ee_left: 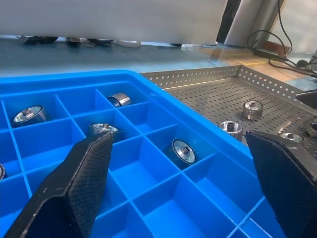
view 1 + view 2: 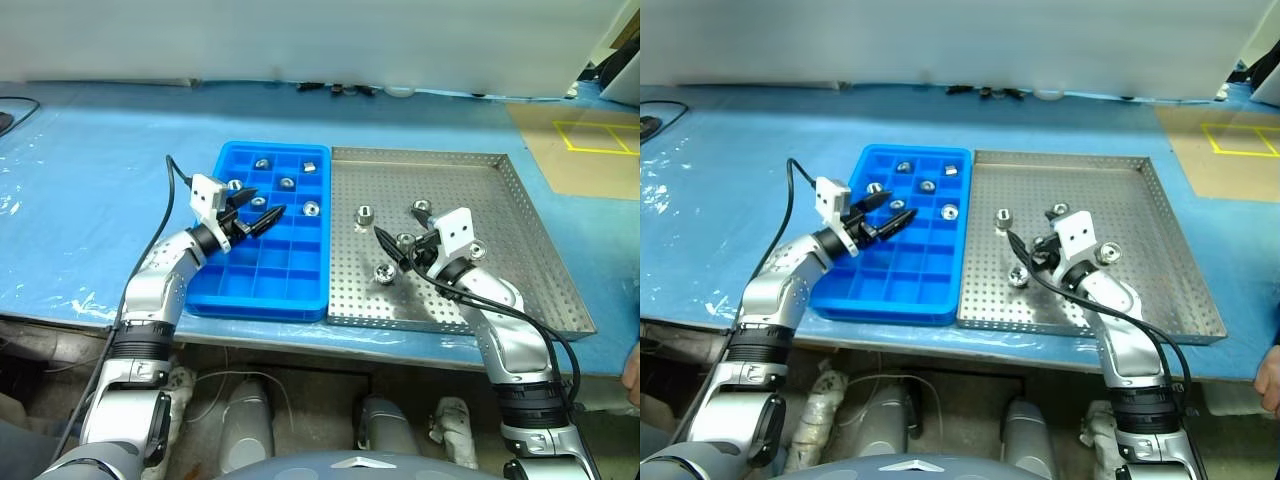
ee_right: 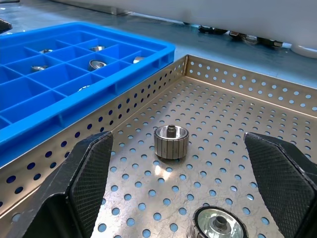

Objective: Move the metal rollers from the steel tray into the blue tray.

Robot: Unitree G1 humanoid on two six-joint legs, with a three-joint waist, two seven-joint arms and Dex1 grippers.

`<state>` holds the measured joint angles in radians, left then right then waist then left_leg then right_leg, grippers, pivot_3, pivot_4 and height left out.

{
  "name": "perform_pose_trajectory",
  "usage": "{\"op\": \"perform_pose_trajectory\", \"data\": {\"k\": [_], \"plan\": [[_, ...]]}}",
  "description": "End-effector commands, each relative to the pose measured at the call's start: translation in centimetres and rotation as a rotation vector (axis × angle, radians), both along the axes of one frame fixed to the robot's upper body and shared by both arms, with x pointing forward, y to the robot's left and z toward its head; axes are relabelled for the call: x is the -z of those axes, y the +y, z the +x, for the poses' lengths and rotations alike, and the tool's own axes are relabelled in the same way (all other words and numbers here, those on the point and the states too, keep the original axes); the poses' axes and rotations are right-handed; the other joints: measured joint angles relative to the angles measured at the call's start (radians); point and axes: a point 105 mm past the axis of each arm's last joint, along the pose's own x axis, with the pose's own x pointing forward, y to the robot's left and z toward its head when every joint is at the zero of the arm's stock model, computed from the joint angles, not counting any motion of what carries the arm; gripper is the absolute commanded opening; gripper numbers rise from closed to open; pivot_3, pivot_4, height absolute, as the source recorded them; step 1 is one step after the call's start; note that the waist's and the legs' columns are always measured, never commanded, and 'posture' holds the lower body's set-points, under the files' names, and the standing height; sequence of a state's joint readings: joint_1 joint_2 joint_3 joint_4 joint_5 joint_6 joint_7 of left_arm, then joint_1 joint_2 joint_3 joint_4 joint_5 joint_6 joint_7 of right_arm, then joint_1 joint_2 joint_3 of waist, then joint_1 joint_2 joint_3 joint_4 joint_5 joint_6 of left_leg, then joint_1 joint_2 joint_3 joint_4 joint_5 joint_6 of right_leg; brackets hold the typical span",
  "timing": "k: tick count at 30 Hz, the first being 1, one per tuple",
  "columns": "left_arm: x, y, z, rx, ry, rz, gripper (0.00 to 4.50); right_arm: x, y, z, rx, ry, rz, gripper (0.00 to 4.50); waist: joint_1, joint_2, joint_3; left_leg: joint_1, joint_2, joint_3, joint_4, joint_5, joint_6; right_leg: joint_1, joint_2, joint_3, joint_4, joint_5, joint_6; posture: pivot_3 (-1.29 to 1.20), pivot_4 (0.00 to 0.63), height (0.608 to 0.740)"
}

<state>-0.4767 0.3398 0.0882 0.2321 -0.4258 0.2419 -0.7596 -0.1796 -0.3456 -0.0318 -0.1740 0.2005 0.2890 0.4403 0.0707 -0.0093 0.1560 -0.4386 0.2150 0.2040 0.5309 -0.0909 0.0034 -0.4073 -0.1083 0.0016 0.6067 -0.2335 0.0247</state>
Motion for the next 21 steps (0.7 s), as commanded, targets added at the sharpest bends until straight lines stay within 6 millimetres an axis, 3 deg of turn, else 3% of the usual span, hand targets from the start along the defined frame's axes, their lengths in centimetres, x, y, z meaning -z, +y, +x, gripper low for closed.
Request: {"op": "perform_pose_trajectory", "data": {"k": [1, 21], "plan": [[-1.38, 0.09, 0.12, 0.001, -0.06, -0.005, 4.5, -1.77, -0.46, -0.38, -0.002, -0.061, 0.004, 4.45, 0.0, 0.0, 0.0, 0.0, 0.0, 0.0, 0.0, 0.0, 0.0, 0.0, 0.0, 0.0, 0.0, 0.0, 0.0, -0.08, 0.15, 0.74], [-1.3, -0.36, 0.13, 0.024, -0.058, -0.012, 4.5, -2.15, -0.6, -0.44, 0.004, -0.078, 0.022, 4.45, 0.0, 0.0, 0.0, 0.0, 0.0, 0.0, 0.0, 0.0, 0.0, 0.0, 0.0, 0.0, 0.0, 0.0, 0.0, -0.09, 0.15, 0.74]]}}
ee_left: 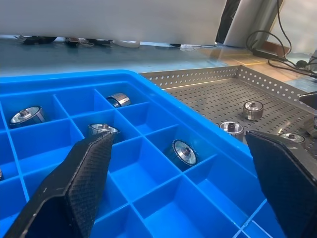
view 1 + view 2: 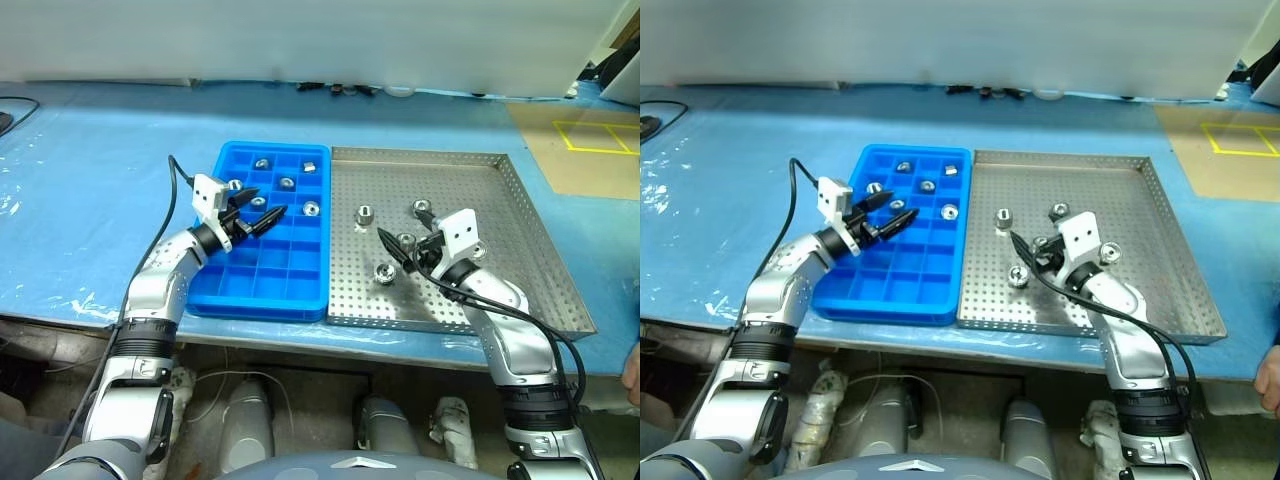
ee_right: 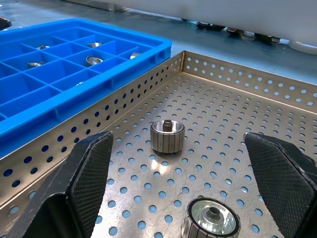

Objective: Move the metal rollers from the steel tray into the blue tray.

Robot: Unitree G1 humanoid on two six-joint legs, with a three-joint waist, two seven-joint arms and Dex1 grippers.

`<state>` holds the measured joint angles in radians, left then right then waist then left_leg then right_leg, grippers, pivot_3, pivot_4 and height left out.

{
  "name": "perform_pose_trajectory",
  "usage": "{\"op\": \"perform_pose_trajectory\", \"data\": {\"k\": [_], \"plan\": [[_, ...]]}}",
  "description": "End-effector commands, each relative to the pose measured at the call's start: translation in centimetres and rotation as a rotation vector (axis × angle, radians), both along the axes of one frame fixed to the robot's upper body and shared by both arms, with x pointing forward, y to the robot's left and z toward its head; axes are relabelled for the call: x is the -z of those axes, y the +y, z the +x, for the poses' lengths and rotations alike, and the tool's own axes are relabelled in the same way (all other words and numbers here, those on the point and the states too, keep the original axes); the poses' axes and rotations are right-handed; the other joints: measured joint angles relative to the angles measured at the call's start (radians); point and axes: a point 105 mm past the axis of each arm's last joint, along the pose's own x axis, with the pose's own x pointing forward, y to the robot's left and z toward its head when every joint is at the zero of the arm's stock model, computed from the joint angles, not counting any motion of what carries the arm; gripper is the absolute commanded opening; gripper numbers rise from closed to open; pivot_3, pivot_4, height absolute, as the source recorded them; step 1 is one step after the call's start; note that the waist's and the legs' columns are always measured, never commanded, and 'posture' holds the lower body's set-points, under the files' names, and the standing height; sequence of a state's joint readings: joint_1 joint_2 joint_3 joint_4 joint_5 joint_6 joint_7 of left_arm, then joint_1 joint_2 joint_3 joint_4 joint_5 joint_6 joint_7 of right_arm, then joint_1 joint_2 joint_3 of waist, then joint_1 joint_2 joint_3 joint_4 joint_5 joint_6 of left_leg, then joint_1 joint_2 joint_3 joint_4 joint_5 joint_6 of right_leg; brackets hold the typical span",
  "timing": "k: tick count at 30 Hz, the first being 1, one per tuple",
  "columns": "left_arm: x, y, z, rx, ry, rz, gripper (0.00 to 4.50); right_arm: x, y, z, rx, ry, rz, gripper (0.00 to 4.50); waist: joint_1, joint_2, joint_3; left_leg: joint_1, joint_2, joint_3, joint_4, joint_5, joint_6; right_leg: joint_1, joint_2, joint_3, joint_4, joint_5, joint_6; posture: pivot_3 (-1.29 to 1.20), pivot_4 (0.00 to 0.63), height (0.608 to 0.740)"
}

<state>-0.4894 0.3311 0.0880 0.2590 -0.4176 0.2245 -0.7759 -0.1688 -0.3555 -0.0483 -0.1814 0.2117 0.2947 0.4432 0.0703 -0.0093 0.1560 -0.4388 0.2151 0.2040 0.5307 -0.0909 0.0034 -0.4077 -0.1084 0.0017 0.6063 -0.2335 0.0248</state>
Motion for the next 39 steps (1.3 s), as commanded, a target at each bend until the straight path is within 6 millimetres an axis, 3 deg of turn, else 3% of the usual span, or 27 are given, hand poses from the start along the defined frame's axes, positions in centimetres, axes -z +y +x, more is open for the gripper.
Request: {"op": "perform_pose_trajectory", "data": {"k": [1, 14, 17, 21, 25, 32, 39], "plan": [[-1.4, -0.1, 0.0, 0.011, -0.054, -0.012, 4.5, -2.1, 0.0, -0.3, -0.01, -0.083, 0.019, 4.45, 0.0, 0.0, 0.0, 0.0, 0.0, 0.0, 0.0, 0.0, 0.0, 0.0, 0.0, 0.0, 0.0, 0.0, 0.0, -0.09, 0.15, 0.74], [-1.8, 0.0, 0.3, 0.009, -0.057, -0.014, 4.5, -2.6, -0.1, 0.2, -0.011, -0.093, 0.017, 4.45, 0.0, 0.0, 0.0, 0.0, 0.0, 0.0, 0.0, 0.0, 0.0, -0.001, 0.0, 0.0, 0.0, 0.0, 0.0, -0.09, 0.15, 0.74], [-3.1, -0.4, 0.7, 0.023, -0.068, -0.03, 4.5, -2.6, -0.1, 0.1, -0.011, -0.094, 0.015, 4.45, 0.0, 0.0, 0.0, 0.0, 0.0, 0.0, 0.0, 0.0, 0.0, -0.001, 0.0, 0.0, 0.0, 0.0, 0.0, -0.09, 0.15, 0.74], [-5.5, -1.9, 1.1, 0.086, -0.122, -0.03, 4.5, -2.5, 0.0, -0.1, -0.016, -0.088, 0.011, 4.45, 0.001, 0.0, 0.0, -0.001, 0.0, 0.0, 0.0, 0.0, 0.0, -0.001, 0.0, 0.0, 0.0, 0.0, 0.0, -0.1, 0.15, 0.74], [-7.8, -5.3, 2.0, 0.183, -0.186, 0.013, 4.5, -2.4, -0.2, -0.2, 0.0, -0.093, 0.014, 4.45, 0.005, 0.0, 0.0, -0.001, -0.001, 0.001, 0.0, 0.0, 0.0, -0.001, 0.0, 0.0, 0.0, 0.0, 0.0, -0.12, 0.15, 0.74], [-7.0, -10.2, 5.3, 0.231, -0.131, 0.175, 4.5, -2.1, -0.3, -0.5, 0.051, -0.103, 0.024, 4.45, -0.002, 0.0, 0.0, -0.001, -0.002, 0.001, 0.0, 0.0, 0.001, -0.001, -0.001, 0.0, 0.0, 0.0, 0.0, -0.2, 0.15, 0.74], [-5.3, -12.1, 6.9, 0.218, -0.011, 0.357, 4.5, -1.6, -0.5, -1.3, 0.118, -0.109, 0.049, 4.45, -0.016, 0.0, 0.0, -0.002, -0.003, 0.001, 0.0, -0.001, 0.002, -0.001, -0.001, 0.0, -0.001, 0.0, 0.0, -0.28, 0.15, 0.74]]}}
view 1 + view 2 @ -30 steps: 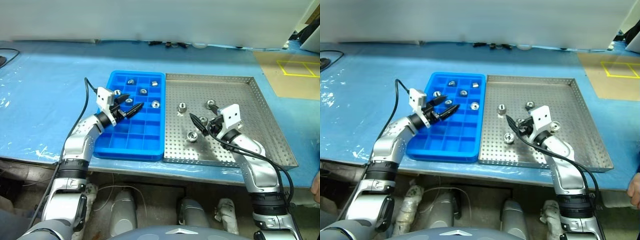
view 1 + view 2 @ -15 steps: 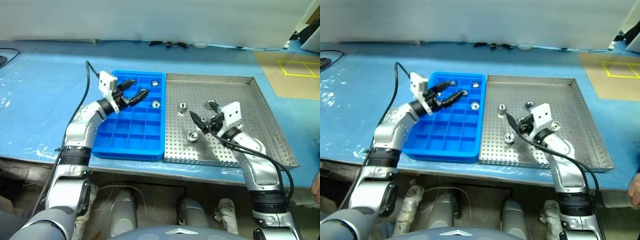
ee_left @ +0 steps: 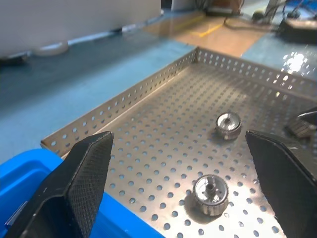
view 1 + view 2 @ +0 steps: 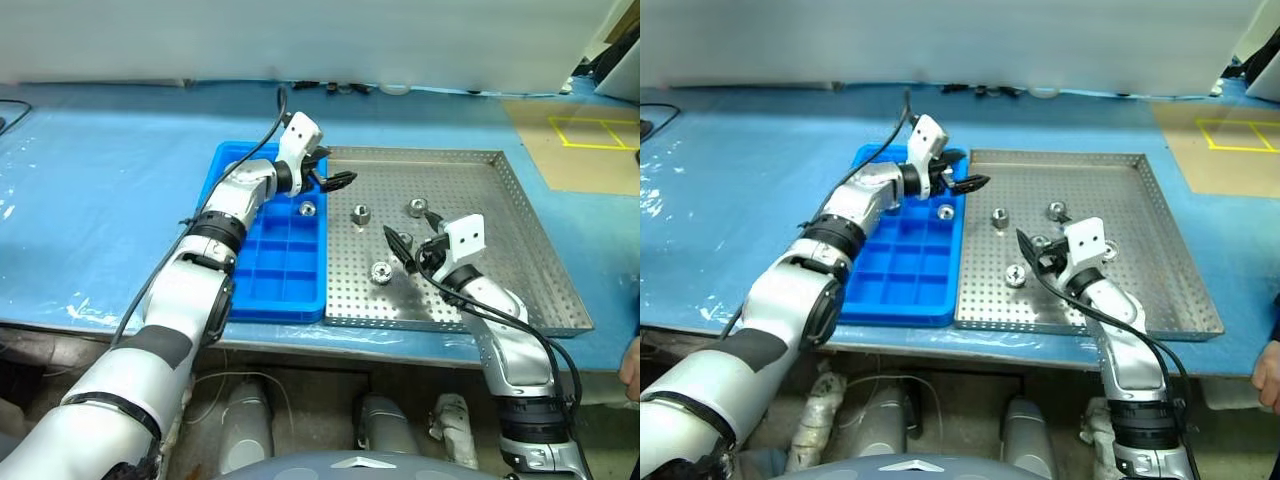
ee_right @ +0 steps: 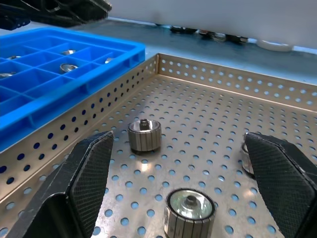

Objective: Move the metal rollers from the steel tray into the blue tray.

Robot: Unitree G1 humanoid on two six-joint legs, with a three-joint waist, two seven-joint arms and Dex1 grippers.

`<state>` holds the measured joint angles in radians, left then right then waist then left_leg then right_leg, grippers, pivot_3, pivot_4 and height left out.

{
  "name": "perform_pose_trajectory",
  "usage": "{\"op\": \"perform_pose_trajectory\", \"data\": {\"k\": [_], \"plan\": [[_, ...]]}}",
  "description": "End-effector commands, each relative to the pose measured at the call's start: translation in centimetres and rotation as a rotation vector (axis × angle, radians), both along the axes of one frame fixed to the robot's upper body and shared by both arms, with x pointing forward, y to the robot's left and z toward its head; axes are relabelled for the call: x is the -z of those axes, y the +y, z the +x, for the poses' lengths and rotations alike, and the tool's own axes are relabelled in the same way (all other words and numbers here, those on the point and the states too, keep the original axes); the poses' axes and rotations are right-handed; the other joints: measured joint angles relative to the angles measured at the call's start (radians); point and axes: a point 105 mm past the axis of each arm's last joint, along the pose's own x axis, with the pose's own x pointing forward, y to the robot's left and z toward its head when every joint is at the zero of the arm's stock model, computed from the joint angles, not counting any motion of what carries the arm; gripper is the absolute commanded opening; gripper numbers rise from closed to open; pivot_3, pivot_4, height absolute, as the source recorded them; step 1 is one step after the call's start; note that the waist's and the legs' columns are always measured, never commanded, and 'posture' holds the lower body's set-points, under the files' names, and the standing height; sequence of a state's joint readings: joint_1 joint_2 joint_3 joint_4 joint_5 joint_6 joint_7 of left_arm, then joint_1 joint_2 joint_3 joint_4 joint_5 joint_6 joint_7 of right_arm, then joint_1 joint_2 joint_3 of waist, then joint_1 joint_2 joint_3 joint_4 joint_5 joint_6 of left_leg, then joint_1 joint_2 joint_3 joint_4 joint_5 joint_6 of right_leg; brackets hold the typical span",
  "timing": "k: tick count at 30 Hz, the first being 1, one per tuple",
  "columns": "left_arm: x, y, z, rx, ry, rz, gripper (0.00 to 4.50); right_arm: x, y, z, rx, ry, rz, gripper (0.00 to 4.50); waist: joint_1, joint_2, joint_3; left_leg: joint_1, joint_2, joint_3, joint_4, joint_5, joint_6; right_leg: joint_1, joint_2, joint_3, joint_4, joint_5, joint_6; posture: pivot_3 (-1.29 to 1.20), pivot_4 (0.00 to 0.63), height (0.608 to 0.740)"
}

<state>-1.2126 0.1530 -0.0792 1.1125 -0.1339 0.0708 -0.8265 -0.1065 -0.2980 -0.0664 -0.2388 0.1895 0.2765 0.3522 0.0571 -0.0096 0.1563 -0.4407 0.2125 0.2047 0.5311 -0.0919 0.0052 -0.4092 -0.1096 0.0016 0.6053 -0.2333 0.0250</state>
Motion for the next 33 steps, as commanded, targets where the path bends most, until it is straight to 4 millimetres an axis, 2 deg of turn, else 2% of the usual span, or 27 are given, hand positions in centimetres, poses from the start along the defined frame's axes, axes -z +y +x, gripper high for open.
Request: {"op": "perform_pose_trajectory", "data": {"k": [1, 10, 14, 24, 27, 29, 33], "plan": [[-0.7, -1.1, 0.2, 0.021, -0.028, 0.084, 4.5, -1.5, 0.0, -0.7, 0.024, -0.078, 0.006, 4.45, -0.007, 0.0, 0.0, 0.0, 0.0, 0.0, 0.0, 0.0, 0.0, 0.0, 0.0, 0.0, 0.0, 0.0, 0.0, -0.29, 0.15, 0.74], [-1.0, -3.8, -0.1, 0.045, -0.058, 0.198, 4.5, -1.0, 0.1, -1.4, 0.066, -0.071, 0.021, 4.45, -0.016, 0.0, 0.0, 0.0, -0.001, 0.0, 0.0, -0.001, 0.001, 0.001, -0.002, 0.0, -0.001, 0.0, 0.0, -0.35, 0.15, 0.74], [1.0, -4.2, 0.1, -0.02, -0.045, 0.291, 4.5, -0.7, 0.3, -1.8, 0.076, -0.063, 0.029, 4.45, -0.02, 0.0, 0.0, 0.0, -0.001, 0.0, 0.0, -0.001, 0.002, 0.001, -0.001, 0.0, -0.002, 0.0, 0.0, -0.38, 0.15, 0.74], [4.9, -5.7, -0.6, -0.076, -0.007, 0.369, 4.5, 0.0, 0.7, -2.9, 0.1, -0.037, 0.031, 4.45, -0.034, 0.0, 0.0, -0.001, -0.002, 0.0, 0.0, -0.002, 0.003, 0.001, -0.002, 0.0, -0.004, 0.0, 0.0, -0.45, 0.15, 0.74], [3.8, -8.5, -2.5, 0.102, -0.004, 0.292, 4.5, 0.1, 0.1, -3.3, 0.126, -0.032, 0.029, 4.45, -0.043, 0.0, 0.0, -0.002, -0.003, 0.0, 0.0, -0.003, 0.004, 0.001, -0.003, 0.0, -0.005, 0.0, 0.0, -0.46, 0.15, 0.74], [2.5, -9.6, -3.4, 0.199, -0.004, 0.216, 4.5, 0.3, -0.2, -3.6, 0.14, -0.026, 0.03, 4.45, -0.043, 0.0, 0.0, -0.002, -0.003, 0.0, 0.0, -0.003, 0.005, 0.001, -0.003, 0.0, -0.007, 0.0, 0.0, -0.47, 0.15, 0.74], [2.0, -9.1, -4.9, 0.38, 0.054, 0.142, 4.5, 0.3, -0.6, -4.0, 0.17, -0.026, 0.035, 4.45, -0.056, 0.0, 0.0, -0.004, -0.004, 0.0, 0.0, -0.005, 0.008, 0.002, -0.003, 0.0, -0.012, 0.0, 0.0, -0.5, 0.15, 0.74]]}}
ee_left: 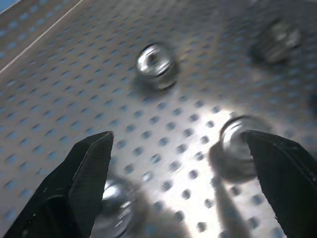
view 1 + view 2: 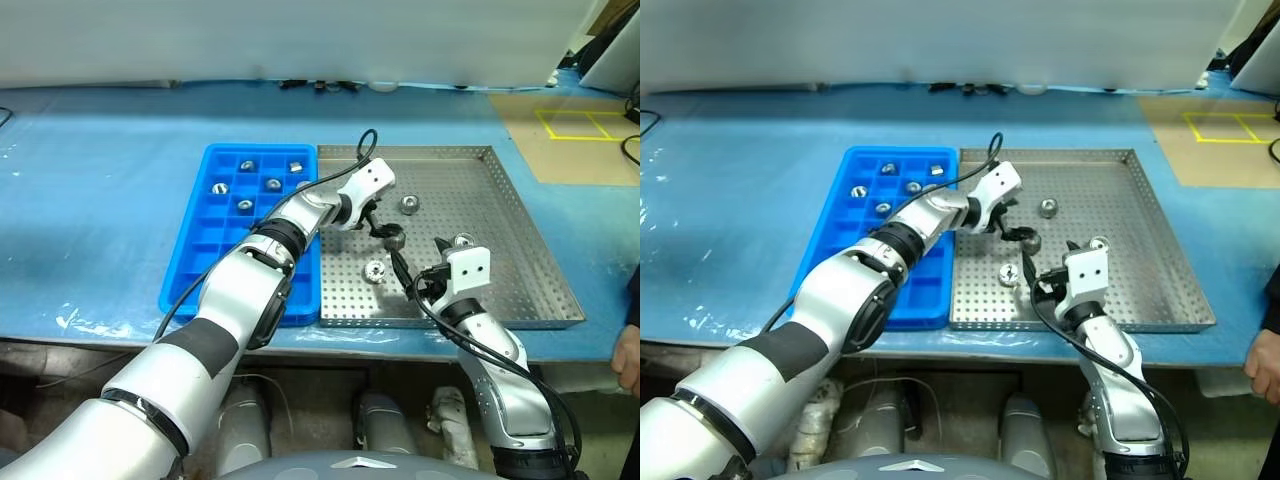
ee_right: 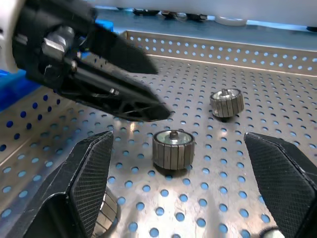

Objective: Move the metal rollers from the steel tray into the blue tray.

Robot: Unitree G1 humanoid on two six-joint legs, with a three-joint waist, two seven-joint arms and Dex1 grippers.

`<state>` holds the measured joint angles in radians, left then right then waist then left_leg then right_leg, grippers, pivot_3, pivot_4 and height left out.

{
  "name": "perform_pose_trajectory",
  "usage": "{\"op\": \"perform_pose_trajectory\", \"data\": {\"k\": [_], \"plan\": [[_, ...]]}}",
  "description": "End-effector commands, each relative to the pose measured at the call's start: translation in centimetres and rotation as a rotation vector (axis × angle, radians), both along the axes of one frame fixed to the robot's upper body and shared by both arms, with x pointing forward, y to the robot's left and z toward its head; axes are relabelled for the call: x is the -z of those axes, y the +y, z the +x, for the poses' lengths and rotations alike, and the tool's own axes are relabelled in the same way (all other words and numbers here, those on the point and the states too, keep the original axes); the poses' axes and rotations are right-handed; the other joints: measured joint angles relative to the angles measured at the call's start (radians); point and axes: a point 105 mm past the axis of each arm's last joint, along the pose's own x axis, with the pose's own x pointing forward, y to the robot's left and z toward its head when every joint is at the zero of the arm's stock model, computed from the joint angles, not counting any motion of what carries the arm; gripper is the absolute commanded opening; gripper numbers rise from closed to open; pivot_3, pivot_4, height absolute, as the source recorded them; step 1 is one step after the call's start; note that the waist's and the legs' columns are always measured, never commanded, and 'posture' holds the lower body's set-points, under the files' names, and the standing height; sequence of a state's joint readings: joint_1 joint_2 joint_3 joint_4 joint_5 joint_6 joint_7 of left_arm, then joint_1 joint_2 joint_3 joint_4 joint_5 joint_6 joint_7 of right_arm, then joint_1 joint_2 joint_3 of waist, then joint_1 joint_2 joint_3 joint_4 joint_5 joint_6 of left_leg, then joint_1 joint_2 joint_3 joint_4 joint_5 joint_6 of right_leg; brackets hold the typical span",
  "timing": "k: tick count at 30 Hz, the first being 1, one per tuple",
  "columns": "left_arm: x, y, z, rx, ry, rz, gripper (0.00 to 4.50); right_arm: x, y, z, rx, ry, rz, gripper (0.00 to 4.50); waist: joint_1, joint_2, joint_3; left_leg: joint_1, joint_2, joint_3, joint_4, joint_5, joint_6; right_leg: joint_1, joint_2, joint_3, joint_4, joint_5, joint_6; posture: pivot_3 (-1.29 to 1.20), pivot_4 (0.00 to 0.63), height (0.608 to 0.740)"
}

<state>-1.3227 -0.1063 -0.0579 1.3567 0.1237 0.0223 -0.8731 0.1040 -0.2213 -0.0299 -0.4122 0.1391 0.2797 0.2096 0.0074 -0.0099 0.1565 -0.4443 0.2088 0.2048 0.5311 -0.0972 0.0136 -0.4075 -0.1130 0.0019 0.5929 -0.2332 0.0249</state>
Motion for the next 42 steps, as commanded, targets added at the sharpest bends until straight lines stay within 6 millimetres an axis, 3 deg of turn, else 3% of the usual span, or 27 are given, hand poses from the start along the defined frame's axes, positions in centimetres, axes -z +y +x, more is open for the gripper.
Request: {"op": "perform_pose_trajectory", "data": {"k": [1, 8, 12, 17, 26, 30, 34, 42], "plan": [[-2.1, 0.6, -0.9, 0.163, 0.001, -0.065, 4.5, -1.5, -0.8, -0.6, 0.045, -0.058, 0.004, 4.45, -0.016, 0.0, 0.0, 0.0, 0.0, 0.0, 0.0, 0.0, 0.001, 0.0, 0.0, 0.0, -0.001, 0.0, 0.0, -0.5, 0.15, 0.74], [2.6, 4.1, -3.4, 0.417, 0.007, 0.162, 4.5, -1.6, -2.1, -1.8, 0.12, -0.065, -0.007, 4.45, -0.03, 0.001, 0.0, 0.0, 0.001, 0.001, -0.002, -0.002, 0.001, 0.001, 0.001, 0.0, -0.005, 0.0, 0.0, -0.55, 0.15, 0.74], [3.6, 2.6, -4.8, 0.497, -0.005, 0.159, 4.5, -3.1, -4.3, -2.7, 0.244, -0.128, -0.002, 4.45, -0.027, 0.002, 0.0, 0.001, -0.001, 0.001, -0.001, -0.003, 0.003, 0.003, -0.003, 0.0, -0.005, 0.0, 0.0, -0.59, 0.15, 0.74], [4.1, 0.7, -5.5, 0.489, -0.007, 0.144, 4.5, -3.1, -4.2, -4.1, 0.25, -0.111, -0.003, 4.45, -0.045, 0.001, 0.0, 0.002, -0.005, 0.004, 0.0, -0.006, 0.008, 0.005, -0.011, 0.001, -0.007, 0.0, 0.0, -0.64, 0.15, 0.74], [5.6, 1.7, -4.4, 0.406, -0.019, 0.26, 4.5, -2.3, -3.6, -4.8, 0.279, -0.086, 0.011, 4.45, -0.132, 0.001, 0.0, -0.001, -0.004, 0.004, 0.0, -0.007, 0.008, 0.002, -0.011, 0.0, -0.008, -0.001, 0.001, -0.69, 0.15, 0.74], [4.9, 2.7, -3.8, 0.393, -0.021, 0.251, 4.5, -2.1, -3.7, -4.9, 0.287, -0.078, 0.012, 4.45, -0.16, 0.001, 0.0, -0.002, -0.005, 0.003, 0.001, -0.007, 0.009, 0.003, -0.011, -0.001, -0.008, -0.001, 0.001, -0.69, 0.15, 0.74], [2.8, 3.6, -3.5, 0.433, -0.032, 0.191, 4.5, -1.8, -3.7, -4.9, 0.29, -0.068, 0.014, 4.45, -0.19, 0.001, 0.0, -0.005, -0.005, 0.002, 0.005, -0.009, 0.011, 0.003, -0.011, -0.002, -0.009, -0.001, 0.001, -0.68, 0.15, 0.74], [0.9, 4.9, -3.7, 0.51, -0.027, 0.147, 4.5, -1.3, -3.0, -4.5, 0.266, -0.052, 0.019, 4.45, -0.21, 0.001, 0.0, -0.009, -0.005, 0.002, 0.01, -0.011, 0.014, 0.003, -0.013, -0.003, -0.009, -0.001, 0.001, -0.66, 0.15, 0.74]]}}
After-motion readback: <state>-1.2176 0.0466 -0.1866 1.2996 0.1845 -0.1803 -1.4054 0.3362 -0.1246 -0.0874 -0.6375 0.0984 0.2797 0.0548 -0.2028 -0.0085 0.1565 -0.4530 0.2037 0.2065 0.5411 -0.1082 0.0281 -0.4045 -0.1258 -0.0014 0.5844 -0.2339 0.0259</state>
